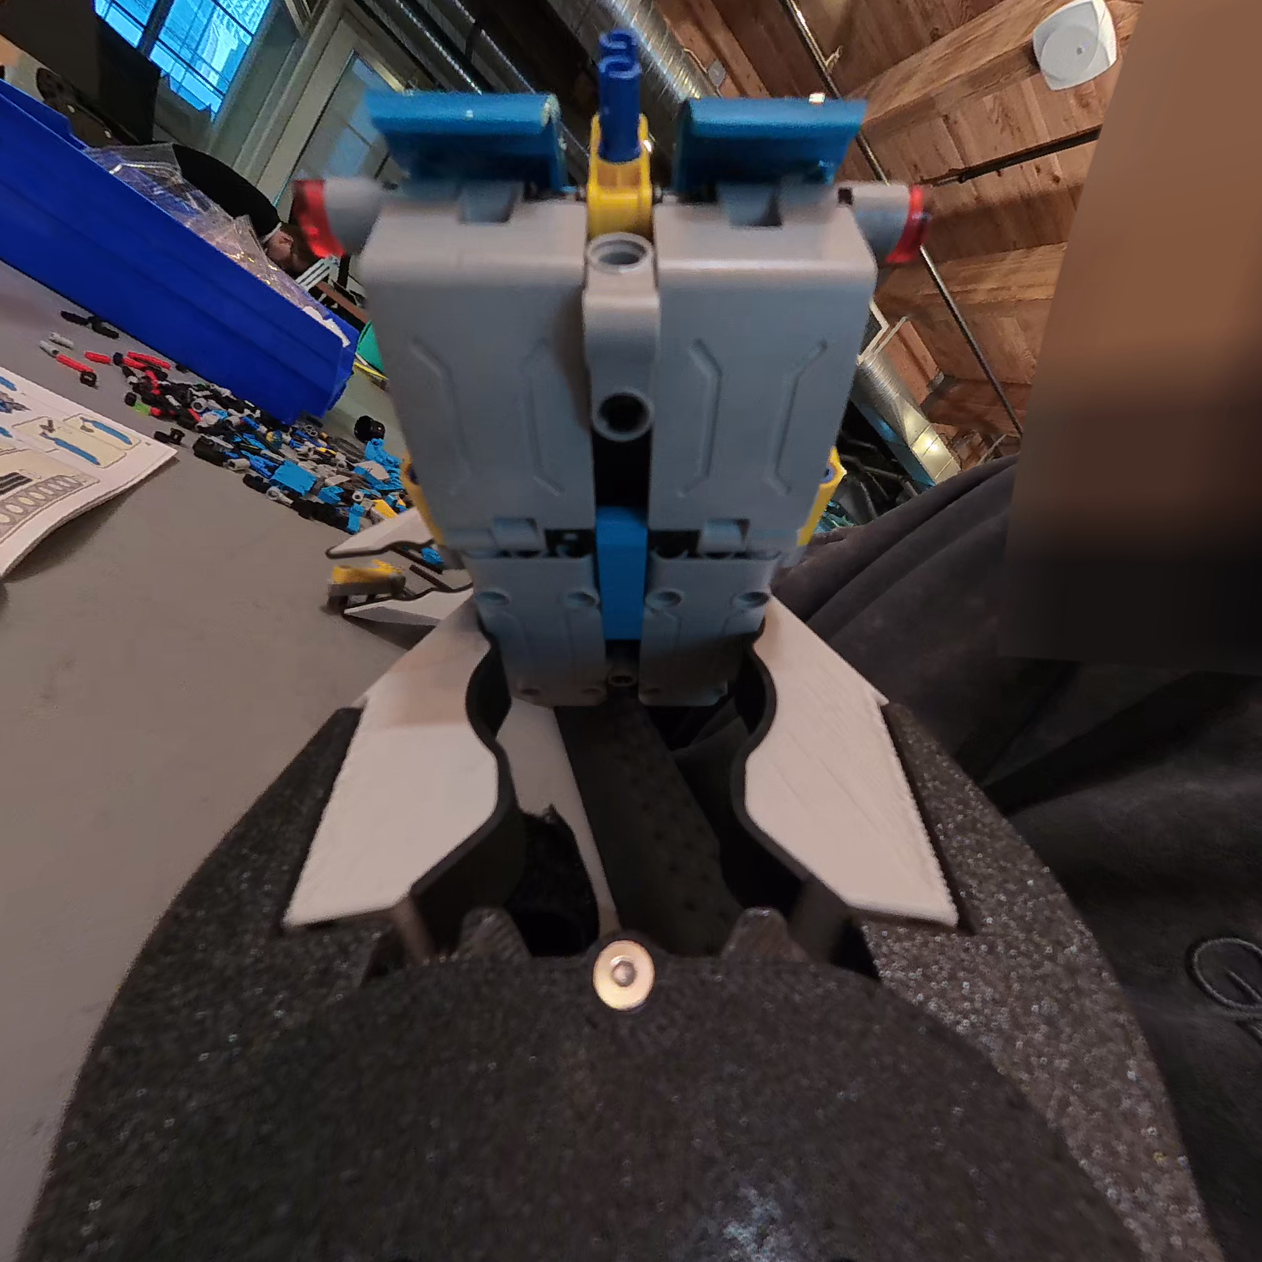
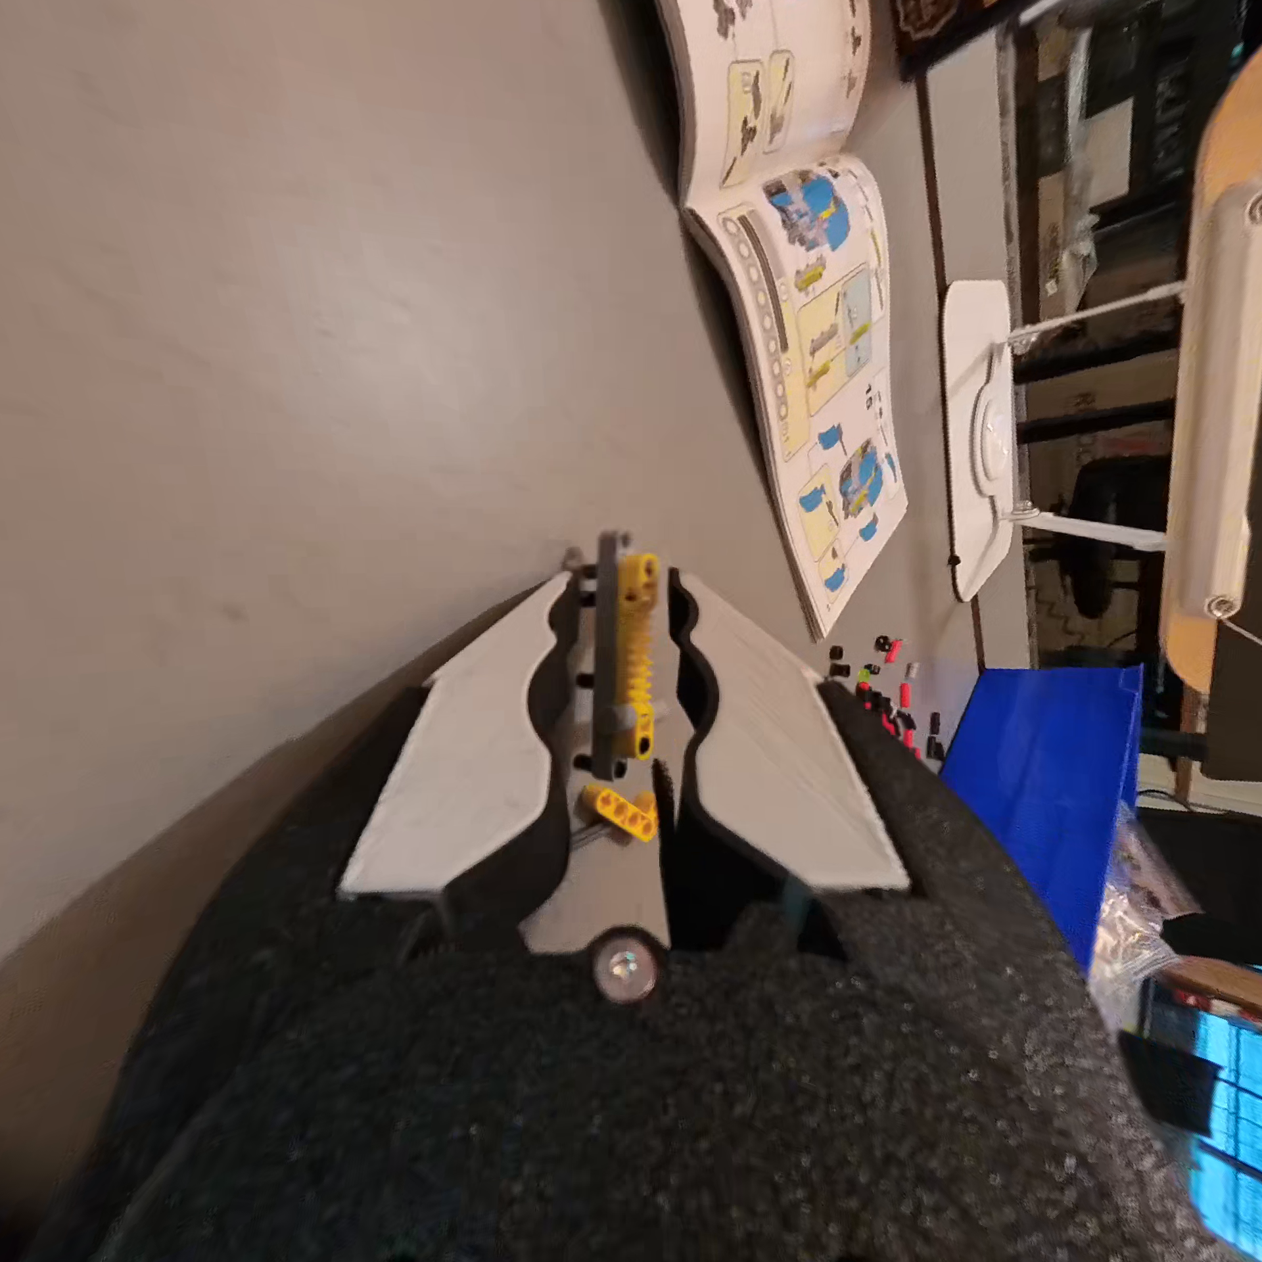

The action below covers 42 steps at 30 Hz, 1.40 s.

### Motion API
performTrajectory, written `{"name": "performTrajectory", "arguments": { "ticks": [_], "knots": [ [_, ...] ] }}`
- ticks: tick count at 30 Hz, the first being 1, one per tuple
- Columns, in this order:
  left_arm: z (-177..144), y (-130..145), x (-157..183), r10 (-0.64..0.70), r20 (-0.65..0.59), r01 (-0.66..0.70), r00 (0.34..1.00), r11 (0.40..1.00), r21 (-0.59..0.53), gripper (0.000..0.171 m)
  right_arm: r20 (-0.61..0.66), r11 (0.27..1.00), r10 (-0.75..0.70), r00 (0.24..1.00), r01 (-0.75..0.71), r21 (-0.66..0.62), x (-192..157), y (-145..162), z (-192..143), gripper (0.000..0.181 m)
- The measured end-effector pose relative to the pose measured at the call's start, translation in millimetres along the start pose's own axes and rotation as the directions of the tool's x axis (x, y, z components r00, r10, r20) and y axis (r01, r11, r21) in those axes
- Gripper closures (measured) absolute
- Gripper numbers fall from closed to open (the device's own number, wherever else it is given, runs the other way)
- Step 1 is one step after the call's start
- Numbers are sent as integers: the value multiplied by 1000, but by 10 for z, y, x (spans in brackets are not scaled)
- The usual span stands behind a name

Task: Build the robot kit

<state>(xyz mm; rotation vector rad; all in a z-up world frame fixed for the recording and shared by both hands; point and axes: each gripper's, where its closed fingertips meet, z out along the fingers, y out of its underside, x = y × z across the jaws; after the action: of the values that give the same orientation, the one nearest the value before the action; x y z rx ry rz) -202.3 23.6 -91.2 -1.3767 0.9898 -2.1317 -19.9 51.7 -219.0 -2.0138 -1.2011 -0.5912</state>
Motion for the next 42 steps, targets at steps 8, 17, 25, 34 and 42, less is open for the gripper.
{"name": "performTrajectory", "arguments": {
  "ticks": [8,17,25,34,42],
  "knots": [
    [6,20,19,-13,-13,13,1000,1000,-7,105,207,965,240,948,-256,51,-95,-47,-120,151],
    [37,64,80,-28,-49,27,998,999,-26,105,713,717,542,445,-687,-117,315,284,-144,162],
    [49,82,98,-30,-60,28,998,999,-36,105,851,785,511,119,-468,-406,-6,235,-106,150],
    [48,87,89,-25,-53,23,998,999,-38,106,900,872,434,46,-274,-407,-254,97,-268,173],
    [-39,45,-125,-7,61,9,998,999,-34,106,732,920,306,608,-387,-63,-149,-469,-305,174]
  ]
}}
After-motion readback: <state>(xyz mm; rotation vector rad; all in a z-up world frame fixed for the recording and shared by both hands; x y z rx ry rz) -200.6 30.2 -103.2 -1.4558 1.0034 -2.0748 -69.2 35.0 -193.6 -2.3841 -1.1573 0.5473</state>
